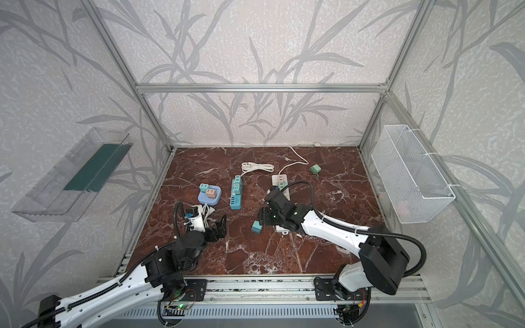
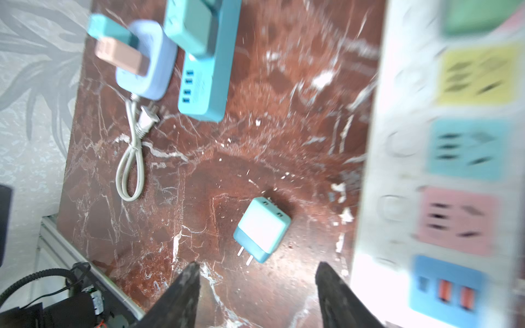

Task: Insert the plug
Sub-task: 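Move the left gripper over the teal adapter while right gripper draws back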

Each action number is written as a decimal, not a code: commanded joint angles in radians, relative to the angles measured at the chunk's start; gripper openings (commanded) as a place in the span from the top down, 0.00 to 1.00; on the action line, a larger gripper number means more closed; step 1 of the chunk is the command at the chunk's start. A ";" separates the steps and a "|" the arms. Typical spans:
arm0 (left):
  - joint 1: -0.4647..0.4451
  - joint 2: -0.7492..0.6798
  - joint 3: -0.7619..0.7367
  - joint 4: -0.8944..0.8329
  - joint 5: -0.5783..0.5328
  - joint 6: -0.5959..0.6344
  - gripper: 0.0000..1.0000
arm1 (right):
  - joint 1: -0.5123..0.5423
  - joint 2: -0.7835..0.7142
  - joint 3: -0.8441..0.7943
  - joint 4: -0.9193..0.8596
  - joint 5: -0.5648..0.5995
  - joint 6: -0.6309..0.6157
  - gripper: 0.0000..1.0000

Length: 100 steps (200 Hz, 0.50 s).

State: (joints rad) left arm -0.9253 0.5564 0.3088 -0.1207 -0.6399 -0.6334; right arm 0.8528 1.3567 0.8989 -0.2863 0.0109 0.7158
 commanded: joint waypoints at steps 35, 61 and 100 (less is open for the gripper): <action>0.083 0.080 0.069 0.056 0.071 -0.063 0.07 | -0.001 -0.140 -0.032 -0.202 0.349 -0.179 0.22; 0.094 0.123 0.111 0.041 0.065 -0.053 0.13 | -0.004 -0.162 -0.078 -0.221 0.392 -0.212 0.26; 0.101 0.241 0.191 -0.003 0.081 -0.020 0.04 | -0.012 -0.198 -0.116 -0.296 0.463 -0.231 0.32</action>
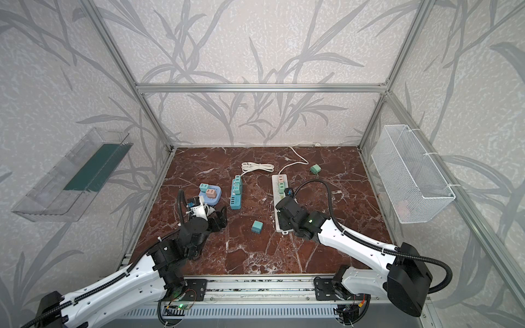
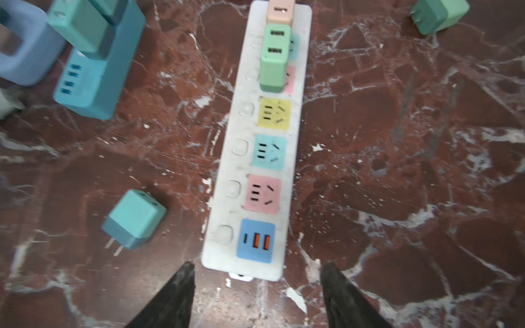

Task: Insert the plug
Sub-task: 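Move the left gripper over the teal adapter while right gripper draws back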

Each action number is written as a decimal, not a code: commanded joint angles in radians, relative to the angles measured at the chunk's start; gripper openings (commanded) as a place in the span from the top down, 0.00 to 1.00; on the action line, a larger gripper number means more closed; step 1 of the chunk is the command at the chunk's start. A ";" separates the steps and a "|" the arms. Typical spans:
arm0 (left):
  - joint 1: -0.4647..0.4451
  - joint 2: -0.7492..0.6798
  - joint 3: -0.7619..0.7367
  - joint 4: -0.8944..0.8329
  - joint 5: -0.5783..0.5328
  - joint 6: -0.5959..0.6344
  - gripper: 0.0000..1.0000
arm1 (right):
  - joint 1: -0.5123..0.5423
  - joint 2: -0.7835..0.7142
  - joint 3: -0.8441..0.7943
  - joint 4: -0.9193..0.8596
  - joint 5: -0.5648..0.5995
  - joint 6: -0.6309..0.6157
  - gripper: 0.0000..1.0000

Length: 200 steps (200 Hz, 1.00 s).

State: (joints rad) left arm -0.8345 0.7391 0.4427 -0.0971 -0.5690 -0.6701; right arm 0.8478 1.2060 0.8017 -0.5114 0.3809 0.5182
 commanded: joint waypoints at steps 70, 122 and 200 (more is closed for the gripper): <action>0.015 0.339 0.241 -0.120 0.186 0.133 0.08 | -0.072 -0.228 -0.160 0.019 -0.029 -0.063 0.25; 0.012 0.557 0.479 -0.482 0.387 0.203 0.20 | -0.150 -0.362 -0.281 0.159 -0.141 -0.046 0.51; -0.072 0.808 0.607 -0.557 0.560 0.262 0.24 | -0.200 -0.347 -0.313 0.205 -0.233 -0.055 0.58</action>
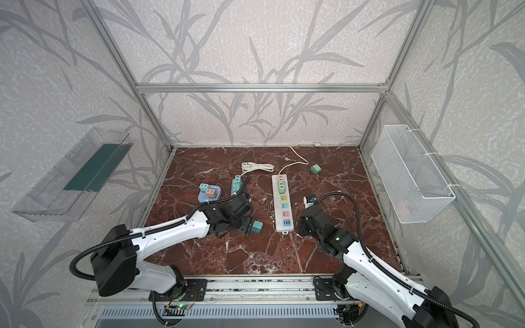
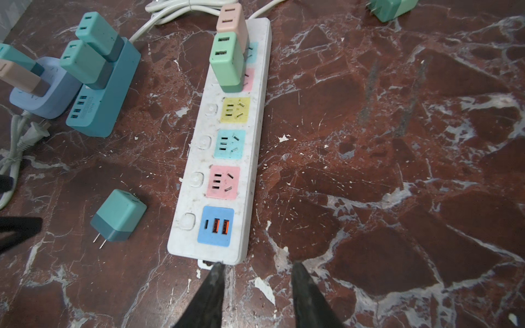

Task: Insert the plug
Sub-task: 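Grasp the teal adapter with the left gripper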

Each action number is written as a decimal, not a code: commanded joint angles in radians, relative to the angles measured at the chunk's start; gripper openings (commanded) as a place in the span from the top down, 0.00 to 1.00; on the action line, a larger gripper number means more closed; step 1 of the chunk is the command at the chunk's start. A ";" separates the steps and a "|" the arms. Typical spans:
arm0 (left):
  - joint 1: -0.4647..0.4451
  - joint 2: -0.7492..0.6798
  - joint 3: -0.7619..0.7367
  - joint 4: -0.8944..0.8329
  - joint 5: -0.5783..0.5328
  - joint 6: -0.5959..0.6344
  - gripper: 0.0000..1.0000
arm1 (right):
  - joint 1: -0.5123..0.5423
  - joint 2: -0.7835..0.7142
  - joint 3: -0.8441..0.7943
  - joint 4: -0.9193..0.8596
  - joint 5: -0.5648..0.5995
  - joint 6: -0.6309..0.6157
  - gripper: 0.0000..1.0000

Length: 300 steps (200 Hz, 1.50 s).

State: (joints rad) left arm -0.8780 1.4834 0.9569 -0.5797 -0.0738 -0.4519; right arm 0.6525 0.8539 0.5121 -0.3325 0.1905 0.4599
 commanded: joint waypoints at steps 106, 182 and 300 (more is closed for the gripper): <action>-0.073 0.311 0.180 -0.057 0.014 0.071 0.32 | -0.007 0.013 -0.030 0.030 -0.063 0.003 0.50; -0.067 0.344 0.190 -0.028 -0.063 0.050 0.35 | -0.007 -0.013 -0.031 0.010 -0.030 0.022 0.48; -0.067 0.315 0.146 0.022 -0.079 0.043 0.55 | -0.008 -0.080 -0.037 -0.024 -0.023 0.029 0.47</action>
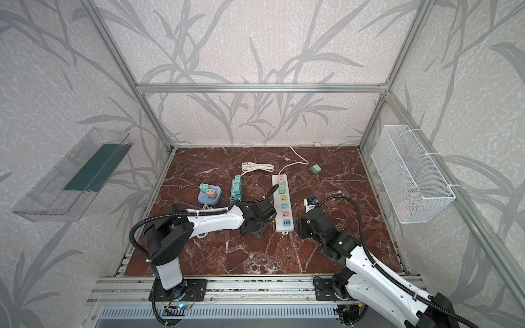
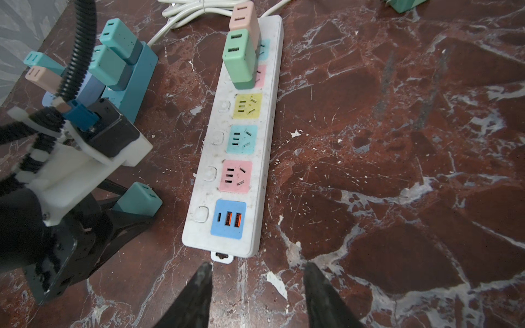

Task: Insert the plug
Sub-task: 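Grasp the teal adapter with the left gripper, then carry the teal adapter toward the right gripper while right gripper approaches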

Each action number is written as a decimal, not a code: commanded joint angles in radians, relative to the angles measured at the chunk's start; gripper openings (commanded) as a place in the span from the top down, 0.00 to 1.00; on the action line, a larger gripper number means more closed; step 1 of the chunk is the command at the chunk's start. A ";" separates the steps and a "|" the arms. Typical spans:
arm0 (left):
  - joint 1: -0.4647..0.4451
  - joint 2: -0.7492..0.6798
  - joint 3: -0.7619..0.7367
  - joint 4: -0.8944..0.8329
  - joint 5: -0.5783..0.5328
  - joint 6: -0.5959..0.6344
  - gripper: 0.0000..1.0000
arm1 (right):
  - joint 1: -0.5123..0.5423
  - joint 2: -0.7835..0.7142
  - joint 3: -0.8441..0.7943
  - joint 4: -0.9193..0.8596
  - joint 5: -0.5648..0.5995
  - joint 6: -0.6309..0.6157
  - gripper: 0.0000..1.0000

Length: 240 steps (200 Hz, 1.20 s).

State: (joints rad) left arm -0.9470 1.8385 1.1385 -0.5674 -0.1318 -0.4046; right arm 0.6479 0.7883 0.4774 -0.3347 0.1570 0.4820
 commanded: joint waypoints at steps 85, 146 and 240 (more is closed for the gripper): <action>-0.052 -0.388 -0.471 0.774 -0.063 0.095 0.65 | -0.004 0.011 0.103 -0.098 -0.155 -0.015 0.47; -0.122 -0.336 -0.735 1.539 -0.127 0.435 0.66 | -0.001 0.087 0.177 0.011 -0.429 0.064 0.48; -0.186 -0.211 -0.782 1.813 -0.048 0.493 0.68 | 0.049 0.274 0.205 0.144 -0.491 0.070 0.46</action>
State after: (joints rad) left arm -1.1202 1.6073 0.3626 1.1271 -0.2012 0.0715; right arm 0.6827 1.0309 0.6552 -0.2451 -0.3012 0.5514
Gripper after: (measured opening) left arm 0.415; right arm 0.537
